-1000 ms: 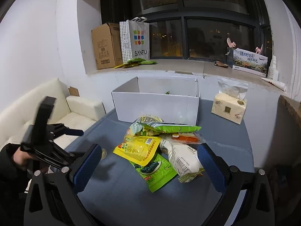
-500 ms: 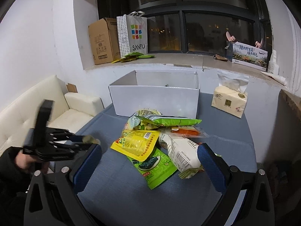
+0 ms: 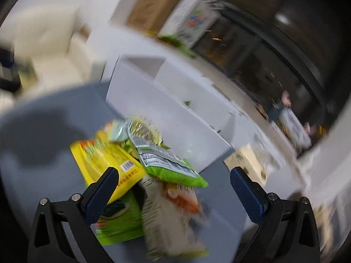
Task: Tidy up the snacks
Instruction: 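Place the jelly cup in the box with the left gripper while the right drops a green stick in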
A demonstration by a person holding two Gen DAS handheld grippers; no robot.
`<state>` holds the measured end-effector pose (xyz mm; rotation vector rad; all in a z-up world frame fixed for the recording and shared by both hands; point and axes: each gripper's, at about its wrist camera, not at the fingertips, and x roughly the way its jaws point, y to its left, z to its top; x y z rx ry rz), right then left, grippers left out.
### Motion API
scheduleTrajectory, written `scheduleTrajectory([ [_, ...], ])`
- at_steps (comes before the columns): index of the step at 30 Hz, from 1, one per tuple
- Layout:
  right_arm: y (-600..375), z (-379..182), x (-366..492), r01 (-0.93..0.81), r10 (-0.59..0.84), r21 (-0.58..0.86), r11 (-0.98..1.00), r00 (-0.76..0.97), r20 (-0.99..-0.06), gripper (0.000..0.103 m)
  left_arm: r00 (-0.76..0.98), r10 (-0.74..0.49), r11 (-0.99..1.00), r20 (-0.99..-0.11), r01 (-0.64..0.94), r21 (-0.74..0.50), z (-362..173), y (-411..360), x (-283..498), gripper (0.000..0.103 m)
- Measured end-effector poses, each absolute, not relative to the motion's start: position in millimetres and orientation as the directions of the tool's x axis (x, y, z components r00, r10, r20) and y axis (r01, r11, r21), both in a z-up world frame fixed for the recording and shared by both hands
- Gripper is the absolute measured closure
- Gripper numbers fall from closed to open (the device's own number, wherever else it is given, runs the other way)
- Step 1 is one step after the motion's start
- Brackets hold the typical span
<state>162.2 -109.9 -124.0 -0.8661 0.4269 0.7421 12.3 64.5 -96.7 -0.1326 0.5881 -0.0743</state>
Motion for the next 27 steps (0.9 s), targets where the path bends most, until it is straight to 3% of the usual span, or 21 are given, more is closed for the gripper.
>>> scheduleTrajectory([
  [3,-88.4,-140.9,178.3,-0.729,0.366,-0.586,0.354,0.684,-0.631,0.000,0.830,-0.091,0.989,-0.550,0.013,-0.144,-100.0,67.6,12.4,0.067],
  [4,-85.3,-144.1,181.9,-0.732,0.365,-0.592,0.338,0.682,-0.634,0.010,0.830,-0.093,0.988,-0.550,0.010,-0.153,-100.8,69.1,12.6,0.067],
  [5,-82.5,-147.0,185.5,-0.731,0.359,-0.600,0.323,0.682,-0.637,0.027,0.831,-0.096,0.987,-0.548,0.009,-0.159,-101.4,70.3,12.2,0.067],
  [6,-80.1,-149.2,188.9,-0.729,0.344,-0.609,0.312,0.685,-0.643,0.091,0.832,-0.094,0.987,-0.546,0.007,-0.160,-102.5,70.4,11.1,0.067],
  [8,-82.8,-142.5,192.1,-0.699,0.339,-0.625,0.349,0.716,-0.611,0.089,0.832,-0.096,0.986,-0.546,0.006,-0.164,-103.1,71.8,9.8,0.067],
  [12,-103.3,-110.8,196.9,-0.745,0.422,-0.484,0.458,0.662,-0.619,0.090,0.845,-0.099,0.982,-0.526,-0.002,-0.188,-98.8,76.6,11.4,0.067],
  [16,-143.8,-65.9,211.8,-0.781,0.565,-0.185,0.597,0.573,-0.593,0.090,0.865,-0.110,0.978,-0.490,0.008,-0.206,-85.6,79.0,17.7,0.067],
  [20,-179.1,-35.4,222.1,-0.784,0.709,0.104,0.613,0.487,-0.511,0.090,0.895,-0.110,0.982,-0.431,0.031,-0.186,-62.2,82.8,34.0,0.067],
  [24,-185.5,-11.2,232.0,-0.752,0.735,0.171,0.637,0.524,-0.430,0.090,0.921,-0.080,0.988,-0.380,0.024,-0.150,-38.8,97.7,75.2,0.067],
  [27,-170.9,1.5,257.2,-0.730,0.755,0.260,0.632,0.506,-0.418,0.090,0.919,-0.088,0.980,-0.385,0.011,-0.199,-27.7,122.1,132.9,0.067],
])
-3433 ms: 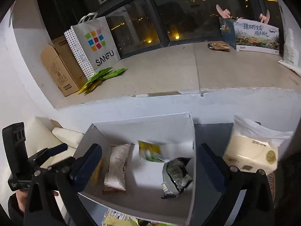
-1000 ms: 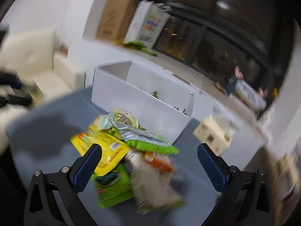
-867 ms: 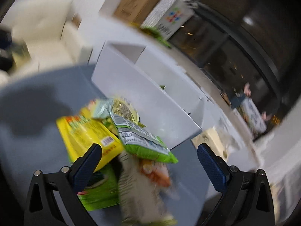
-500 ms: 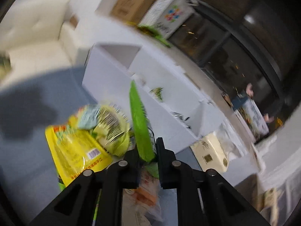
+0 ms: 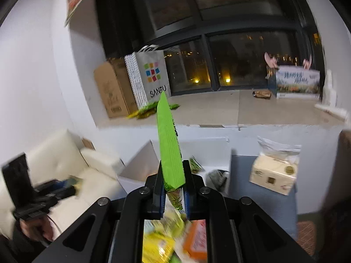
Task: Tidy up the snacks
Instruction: 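Place the jelly cup in the box with the left gripper while the right drops a green stick in, then move the right gripper to the orange Indian flying cake packet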
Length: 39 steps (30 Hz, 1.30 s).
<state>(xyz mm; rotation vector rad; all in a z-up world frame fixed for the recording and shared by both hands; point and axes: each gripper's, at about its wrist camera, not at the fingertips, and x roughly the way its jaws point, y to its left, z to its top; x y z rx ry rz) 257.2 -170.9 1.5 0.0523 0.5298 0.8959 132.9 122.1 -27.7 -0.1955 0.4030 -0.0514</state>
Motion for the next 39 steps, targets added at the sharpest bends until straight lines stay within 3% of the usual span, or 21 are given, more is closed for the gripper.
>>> scheduleTrajectory([
  [10,-68.2,-28.8,365.9,-0.660,0.686,0.339,0.670,0.377,-0.622,0.090,0.864,0.015,0.982,-0.504,-0.107,-0.155,-49.3,159.5,269.8,0.066],
  [12,-60.1,-42.0,376.6,-0.648,0.675,0.352,0.675,0.352,-0.648,0.090,0.846,0.000,0.979,-0.534,-0.108,-0.172,-58.4,163.6,284.5,0.044],
  [13,-57.5,-49.2,381.4,-0.644,0.676,0.362,0.673,0.338,-0.655,0.088,0.838,-0.004,0.976,-0.546,-0.116,-0.184,-61.7,165.5,286.8,0.009],
  [14,-53.0,-57.5,388.2,-0.644,0.682,0.389,0.659,0.293,-0.670,0.084,0.837,0.004,0.972,-0.547,-0.131,-0.194,-63.4,166.8,288.3,0.000],
  [15,-50.9,-63.1,391.1,-0.638,0.679,0.404,0.655,0.264,-0.685,0.051,0.845,0.020,0.970,-0.535,-0.146,-0.195,-64.4,167.7,286.6,0.000],
  [16,-49.3,-69.4,397.1,-0.608,0.650,0.401,0.685,0.264,-0.712,0.006,0.846,0.020,0.969,-0.532,-0.147,-0.197,-65.8,167.6,285.1,0.000],
  [17,-52.3,-71.6,399.7,-0.574,0.613,0.371,0.730,0.308,-0.728,0.000,0.846,0.015,0.969,-0.532,-0.144,-0.202,-65.7,167.1,283.2,0.000],
  [22,-69.4,-63.2,395.7,-0.565,0.575,0.304,0.767,0.395,-0.717,0.000,0.865,0.052,0.978,-0.499,-0.146,-0.151,-55.3,156.8,255.4,0.000],
  [31,-108.3,-9.1,328.3,-0.653,0.650,0.257,0.712,0.475,-0.594,0.000,0.922,0.020,0.989,-0.386,-0.075,-0.128,-23.1,114.6,165.7,0.000],
  [39,-174.0,-7.0,206.6,-0.726,0.680,0.107,0.680,0.568,-0.463,0.000,0.916,-0.042,0.997,-0.400,0.010,-0.081,-39.4,67.5,76.3,0.000],
])
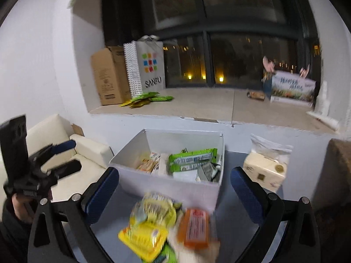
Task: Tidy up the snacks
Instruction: 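Move the right gripper to the orange Indian flying cake packet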
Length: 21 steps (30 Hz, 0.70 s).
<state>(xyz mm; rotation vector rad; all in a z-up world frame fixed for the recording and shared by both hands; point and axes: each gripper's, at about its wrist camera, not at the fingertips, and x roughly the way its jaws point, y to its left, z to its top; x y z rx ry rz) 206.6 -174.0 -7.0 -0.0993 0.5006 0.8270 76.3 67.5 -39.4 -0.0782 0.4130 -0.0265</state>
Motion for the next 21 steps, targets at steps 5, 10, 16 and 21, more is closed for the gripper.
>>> scheduleTrajectory([
  [5,-221.0,-37.8,141.3,-0.710,0.671,0.070,0.701,0.623,-0.401,0.000,0.888,-0.064,0.991,-0.454,0.005,-0.130,-77.6,49.5,38.7,0.000],
  [10,-242.0,-65.9,116.4,-0.686,0.629,0.066,0.725,0.620,-0.470,0.000,0.864,-0.048,0.991,-0.502,-0.022,-0.132,-93.1,41.8,24.0,0.000],
  [16,-240.7,-79.5,119.2,-0.664,0.588,0.043,0.746,0.627,-0.512,0.000,0.876,-0.046,0.991,-0.480,-0.022,-0.135,-85.9,44.0,19.4,0.000],
  [21,-234.2,-88.0,123.9,-0.666,0.573,0.034,0.745,0.614,-0.544,0.000,0.871,-0.049,0.990,-0.488,-0.024,-0.142,-88.2,45.9,18.4,0.000],
])
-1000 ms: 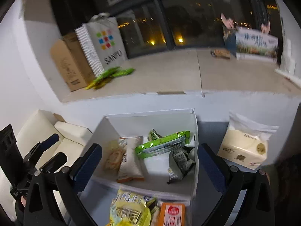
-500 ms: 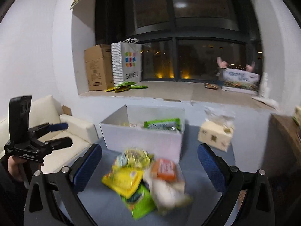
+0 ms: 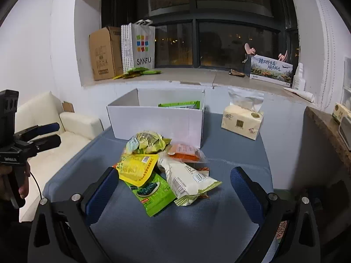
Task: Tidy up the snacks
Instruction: 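Move the right gripper to the orange Indian flying cake packet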
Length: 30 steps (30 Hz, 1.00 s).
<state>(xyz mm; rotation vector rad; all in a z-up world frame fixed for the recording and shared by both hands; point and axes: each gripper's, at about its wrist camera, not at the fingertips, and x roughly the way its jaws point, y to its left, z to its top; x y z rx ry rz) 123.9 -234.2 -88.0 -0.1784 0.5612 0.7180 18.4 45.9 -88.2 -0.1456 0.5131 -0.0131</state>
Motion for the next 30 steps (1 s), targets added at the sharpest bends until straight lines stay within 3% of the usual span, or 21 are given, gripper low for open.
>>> scheduleTrajectory([
  [12,-187.3,-105.6,199.4,-0.677,0.537,0.104,0.729,0.470,-0.701,0.000,0.874,-0.060,0.988,-0.483,-0.018,-0.155,-89.4,49.0,10.5,0.000],
  [18,-143.5,-134.0,272.4,-0.674,0.473,0.173,0.718,0.291,-0.831,0.000,0.870,-0.059,0.986,-0.489,-0.027,-0.166,-92.2,52.9,9.7,0.000],
  [27,-121.8,-179.7,312.2,-0.644,0.382,0.232,0.729,0.101,-0.919,0.000,0.865,-0.062,0.985,-0.498,-0.029,-0.172,-98.1,54.7,9.5,0.000],
  [30,-121.2,-173.4,299.8,-0.688,0.404,0.202,0.697,0.144,-0.903,0.019,0.869,-0.065,0.985,-0.491,-0.024,-0.173,-96.5,53.4,8.5,0.000],
])
